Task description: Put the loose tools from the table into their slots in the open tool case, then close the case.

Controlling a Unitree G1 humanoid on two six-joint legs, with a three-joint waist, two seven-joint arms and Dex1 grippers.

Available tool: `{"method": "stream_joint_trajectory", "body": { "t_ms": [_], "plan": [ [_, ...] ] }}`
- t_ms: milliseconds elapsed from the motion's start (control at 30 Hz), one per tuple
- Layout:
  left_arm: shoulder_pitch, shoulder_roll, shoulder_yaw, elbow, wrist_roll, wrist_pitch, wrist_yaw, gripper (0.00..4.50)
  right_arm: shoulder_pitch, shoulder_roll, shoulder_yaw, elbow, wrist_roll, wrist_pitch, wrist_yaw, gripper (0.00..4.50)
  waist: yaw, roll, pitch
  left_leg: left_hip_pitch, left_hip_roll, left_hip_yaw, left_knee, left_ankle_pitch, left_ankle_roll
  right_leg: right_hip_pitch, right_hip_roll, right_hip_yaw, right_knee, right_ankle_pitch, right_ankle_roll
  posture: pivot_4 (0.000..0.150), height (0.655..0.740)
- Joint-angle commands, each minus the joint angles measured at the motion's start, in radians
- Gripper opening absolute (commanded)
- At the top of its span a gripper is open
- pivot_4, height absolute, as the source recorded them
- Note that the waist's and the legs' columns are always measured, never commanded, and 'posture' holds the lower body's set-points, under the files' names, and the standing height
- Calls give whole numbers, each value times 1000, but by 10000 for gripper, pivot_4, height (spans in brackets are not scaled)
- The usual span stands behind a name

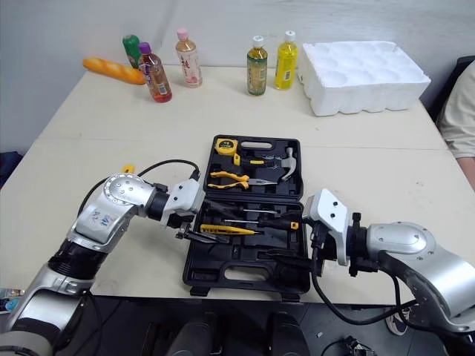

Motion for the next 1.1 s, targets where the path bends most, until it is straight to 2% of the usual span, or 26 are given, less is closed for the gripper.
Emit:
{"method": "stream_joint_trajectory", "body": {
  "t_ms": [33, 100, 133, 667, 867, 967, 1067, 1100],
  "plan": [
    [17, -17, 5, 35, 31, -96, 14, 11906, -12, 8, -3, -14, 3, -18, 0, 45000, 0, 0, 0, 0, 0, 0, 0, 0, 0, 0, 0, 0, 0, 0, 0, 1500, 7384],
    [30, -18, 0, 55, 48, -138, 10, 2801, -11, 7, -5, -15, 4, -17, 0, 45000, -1, 0, 0, -1, 0, 0, 0, 0, 0, 0, 0, 0, 0, 0, 0, 1500, 7384],
    [35, -18, -2, 63, 54, -151, 8, 373, -10, 6, -6, -16, 4, -16, 0, 45000, -1, 0, 0, -1, 0, 0, 0, 0, 0, 0, 0, 0, 1, 0, 0, 1500, 7384],
    [32, -32, -45, 212, 205, -270, 67, 373, -8, 2, -10, -22, 16, -2, 1, 45000, -1, 0, 0, -1, 0, 0, 2, -1, 1, 0, 0, 0, 1, 0, 1, 1500, 7384],
    [37, -59, -30, 194, 164, -153, 83, 373, 6, 0, -14, -26, 16, 0, -3, 45000, 1, 0, 0, -1, 0, 0, 4, -1, 2, 1, -1, 0, 1, 1, 1, 1500, 7384],
    [44, -62, -5, 147, 102, -62, 56, 373, 16, -6, -22, -22, 13, -4, 3, 45000, 0, 0, 0, -1, 0, 0, 5, -2, 4, 1, -1, 0, 1, 1, 2, 1500, 7384],
    [62, -62, 53, 80, 15, 24, 54, 9521, 25, -13, -34, -13, 7, -12, 9, 45000, -1, 0, 0, -1, 0, -1, 5, -2, 3, 1, -1, 0, 1, 1, 2, 1500, 7384],
    [77, -50, 91, 41, -29, 70, 58, 14401, 30, -21, -50, -5, 0, -15, 8, 45000, -3, 0, 0, -1, 0, -1, 5, -2, 3, 1, -1, 0, 1, 1, 2, 1500, 7384]
  ]
}}
